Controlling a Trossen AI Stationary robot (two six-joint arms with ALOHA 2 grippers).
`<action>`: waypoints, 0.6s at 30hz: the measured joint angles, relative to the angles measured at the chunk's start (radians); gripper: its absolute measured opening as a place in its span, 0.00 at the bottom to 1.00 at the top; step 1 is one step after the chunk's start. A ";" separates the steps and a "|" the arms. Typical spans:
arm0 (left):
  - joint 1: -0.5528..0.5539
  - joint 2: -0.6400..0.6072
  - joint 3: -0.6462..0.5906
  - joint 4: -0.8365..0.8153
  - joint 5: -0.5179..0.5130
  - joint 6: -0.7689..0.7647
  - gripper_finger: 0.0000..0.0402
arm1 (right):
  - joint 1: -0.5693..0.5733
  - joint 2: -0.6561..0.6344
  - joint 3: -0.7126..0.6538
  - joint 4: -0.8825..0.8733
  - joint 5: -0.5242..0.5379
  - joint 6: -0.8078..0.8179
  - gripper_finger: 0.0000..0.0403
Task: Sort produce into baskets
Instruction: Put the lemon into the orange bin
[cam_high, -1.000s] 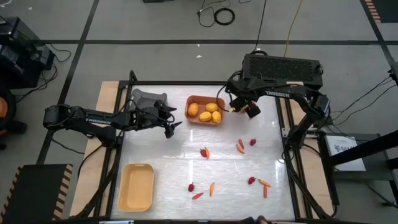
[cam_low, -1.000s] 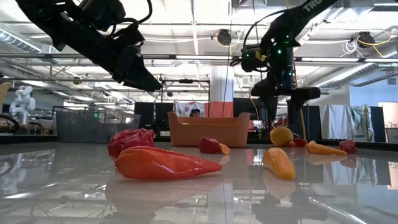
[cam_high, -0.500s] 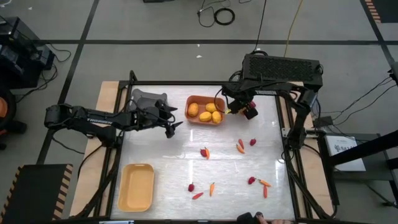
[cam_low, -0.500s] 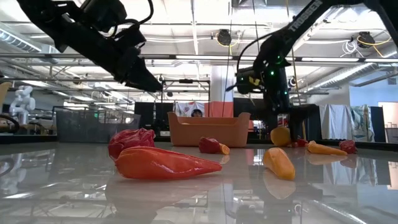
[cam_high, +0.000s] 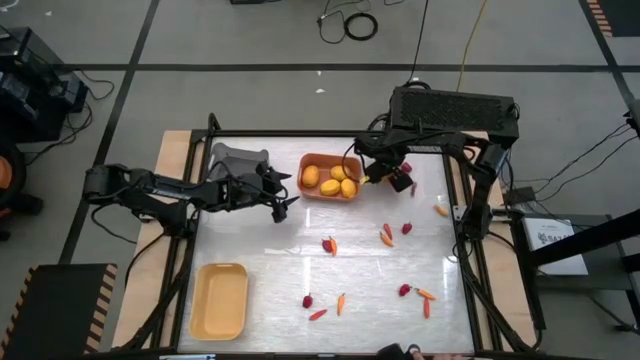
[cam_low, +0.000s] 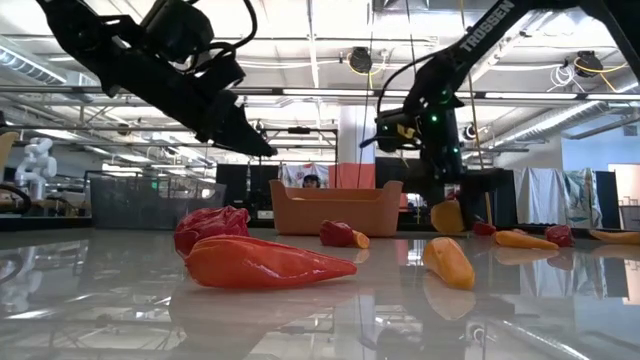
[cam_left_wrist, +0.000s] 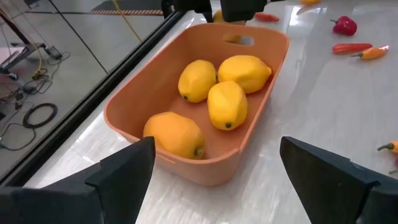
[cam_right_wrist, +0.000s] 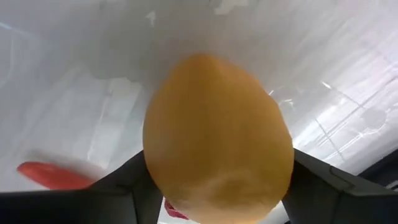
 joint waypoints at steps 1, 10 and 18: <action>0.000 -0.001 0.000 0.000 0.000 0.000 0.88 | 0.005 0.000 0.009 -0.005 0.000 0.002 0.59; 0.000 -0.020 0.000 -0.090 0.000 -0.003 0.88 | 0.060 -0.001 0.143 -0.184 0.016 0.189 0.59; -0.008 -0.110 0.000 -0.178 -0.001 -0.035 0.88 | 0.158 -0.002 0.316 -0.328 0.051 0.364 0.59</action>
